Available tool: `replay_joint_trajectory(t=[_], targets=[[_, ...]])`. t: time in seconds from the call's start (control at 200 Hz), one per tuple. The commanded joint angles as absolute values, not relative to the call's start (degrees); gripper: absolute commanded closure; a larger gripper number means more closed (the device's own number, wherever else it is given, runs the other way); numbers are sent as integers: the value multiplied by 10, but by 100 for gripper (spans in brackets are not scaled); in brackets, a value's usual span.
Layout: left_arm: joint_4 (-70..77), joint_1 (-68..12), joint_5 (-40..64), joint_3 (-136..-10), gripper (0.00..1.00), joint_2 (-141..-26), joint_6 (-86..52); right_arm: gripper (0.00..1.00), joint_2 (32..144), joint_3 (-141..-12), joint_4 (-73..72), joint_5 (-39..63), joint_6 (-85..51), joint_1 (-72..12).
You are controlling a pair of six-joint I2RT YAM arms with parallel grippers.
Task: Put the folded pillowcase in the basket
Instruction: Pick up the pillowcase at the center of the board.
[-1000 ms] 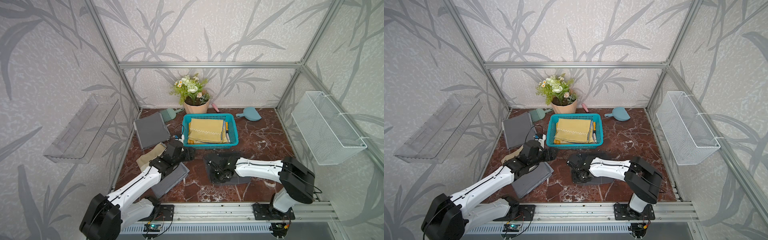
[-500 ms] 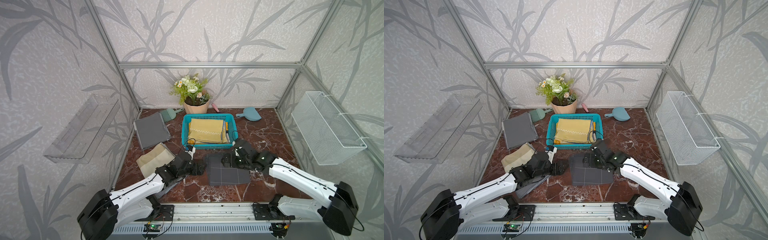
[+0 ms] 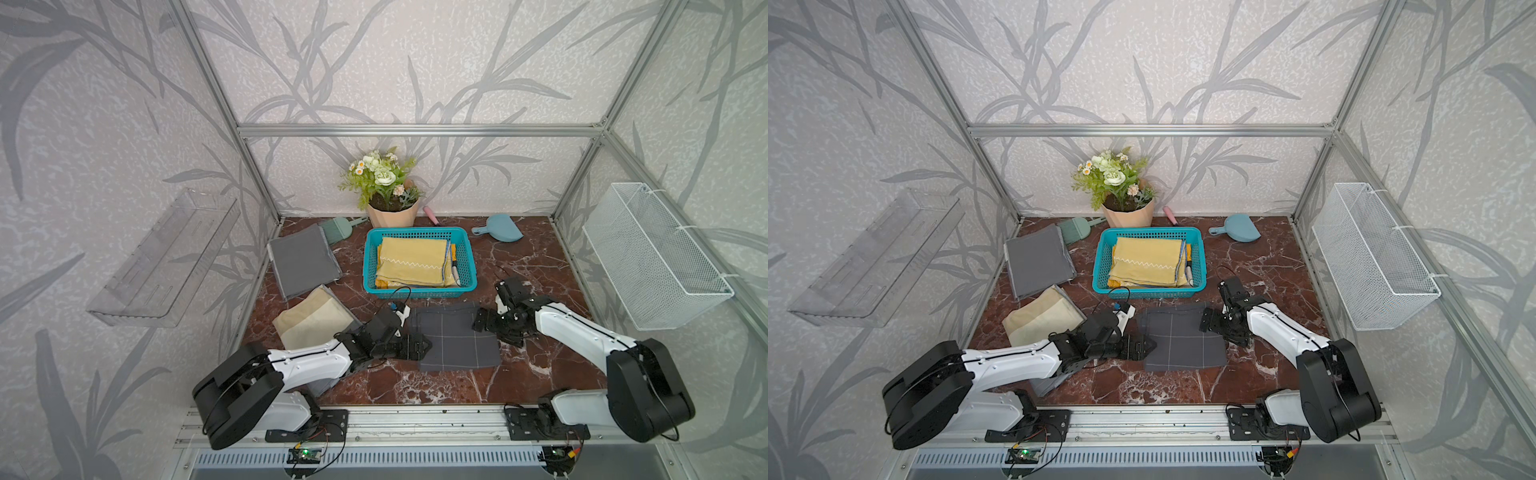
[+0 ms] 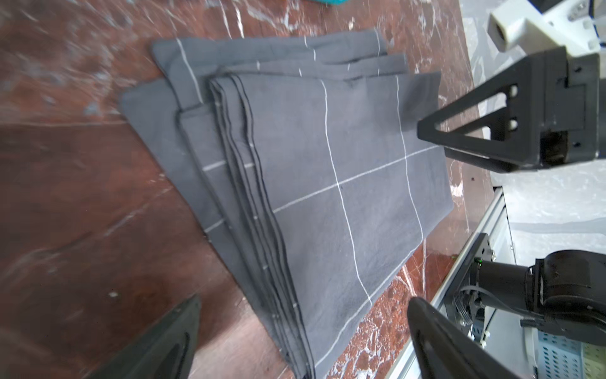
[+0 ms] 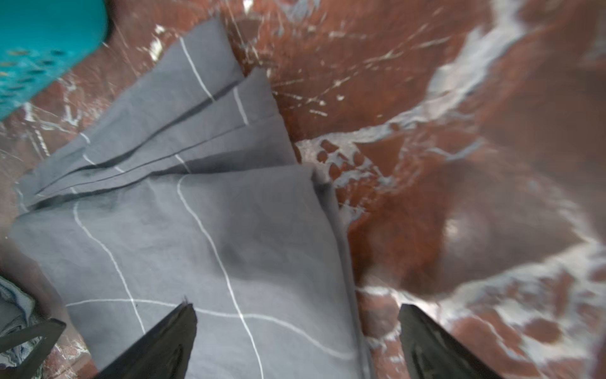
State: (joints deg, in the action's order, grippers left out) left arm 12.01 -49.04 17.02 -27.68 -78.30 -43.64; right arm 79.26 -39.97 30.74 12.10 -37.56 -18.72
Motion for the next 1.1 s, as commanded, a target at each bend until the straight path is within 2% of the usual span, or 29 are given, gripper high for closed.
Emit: replay_joint_trajectory(t=[0.0, 0.25, 0.355, 0.415, 0.475, 0.545, 0.615, 0.72, 0.83, 1.095], targets=[[152, -493, 203, -309, 0, -814, -433, 0, 808, -385, 244, 181, -360, -185], [147, -493, 212, -327, 0, -865, -431, 5, 823, -355, 183, 238, -377, -190], [150, -493, 220, -331, 6, -880, -432, 8, 823, -346, 172, 247, -384, -203], [150, -493, 222, -333, 18, -887, -432, 11, 823, -342, 167, 247, -389, -211], [146, -494, 220, -336, 35, -889, -430, 14, 826, -339, 164, 245, -392, -219], [138, -493, 213, -337, 54, -886, -428, 23, 832, -334, 161, 243, -395, -221], [131, -493, 205, -337, 73, -884, -427, 40, 840, -328, 157, 243, -399, -221], [125, -494, 197, -336, 100, -878, -425, 73, 849, -321, 152, 239, -401, -223], [116, -494, 190, -338, 100, -873, -421, 100, 853, -318, 150, 236, -400, -226], [5, -506, 133, -378, 100, -806, -369, 100, 799, -346, 201, 226, -390, -266]])
